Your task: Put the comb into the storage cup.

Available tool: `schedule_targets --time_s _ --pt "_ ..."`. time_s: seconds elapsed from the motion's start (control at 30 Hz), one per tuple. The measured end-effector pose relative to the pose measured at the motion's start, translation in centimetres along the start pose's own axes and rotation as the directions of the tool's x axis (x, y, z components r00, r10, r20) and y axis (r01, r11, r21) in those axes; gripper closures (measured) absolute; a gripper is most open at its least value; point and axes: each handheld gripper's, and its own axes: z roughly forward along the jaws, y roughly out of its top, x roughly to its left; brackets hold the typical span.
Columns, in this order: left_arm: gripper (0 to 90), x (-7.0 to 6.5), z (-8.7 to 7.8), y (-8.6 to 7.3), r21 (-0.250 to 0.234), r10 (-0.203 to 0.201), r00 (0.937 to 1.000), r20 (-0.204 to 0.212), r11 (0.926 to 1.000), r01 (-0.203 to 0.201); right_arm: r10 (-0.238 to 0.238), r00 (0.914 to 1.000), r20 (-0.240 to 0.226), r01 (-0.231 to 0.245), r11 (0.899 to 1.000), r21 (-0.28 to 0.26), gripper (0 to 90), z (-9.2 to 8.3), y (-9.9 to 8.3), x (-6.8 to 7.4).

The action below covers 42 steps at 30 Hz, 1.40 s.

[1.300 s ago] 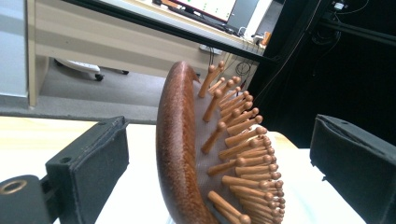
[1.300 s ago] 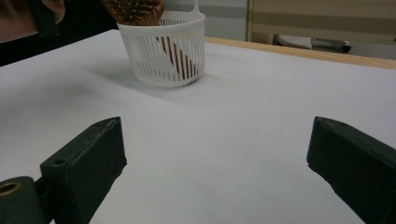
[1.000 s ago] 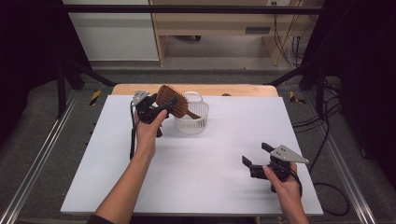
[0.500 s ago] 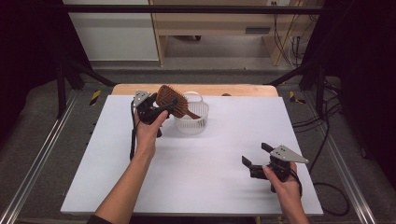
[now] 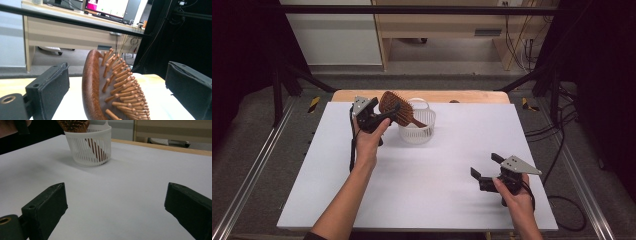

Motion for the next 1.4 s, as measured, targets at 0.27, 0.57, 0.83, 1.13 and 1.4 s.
schedule_targets --time_s 0.27,0.57,0.83,1.13,1.4 --pt "5.6 -0.6 -0.3 0.3 0.003 0.066 0.9977 -0.016 0.9978 -0.066 0.001 1.0 0.0 -0.001 1.0 -0.002 4.7 0.0 0.0 0.0" --pt "5.1 -0.9 -1.1 0.9 -0.005 0.083 0.9964 -0.015 0.9965 -0.083 0.002 1.0 0.001 -0.002 1.0 -0.002 4.6 0.0 0.0 0.0" --pt "3.9 -1.0 -2.2 1.4 0.006 0.098 0.9951 -0.015 0.9952 -0.098 0.004 1.0 -0.003 -0.004 1.0 -0.006 4.5 0.0 0.0 0.1" --pt "3.3 -1.4 -3.0 1.6 0.011 0.133 0.9911 -0.002 0.9911 -0.133 0.002 1.0 -0.001 -0.002 1.0 -0.005 4.2 0.1 0.0 0.1" --pt "3.1 -1.3 -4.0 1.7 0.031 0.142 0.9898 0.007 0.9893 -0.143 0.001 1.0 0.001 -0.001 1.0 -0.002 4.2 0.0 0.0 0.1"
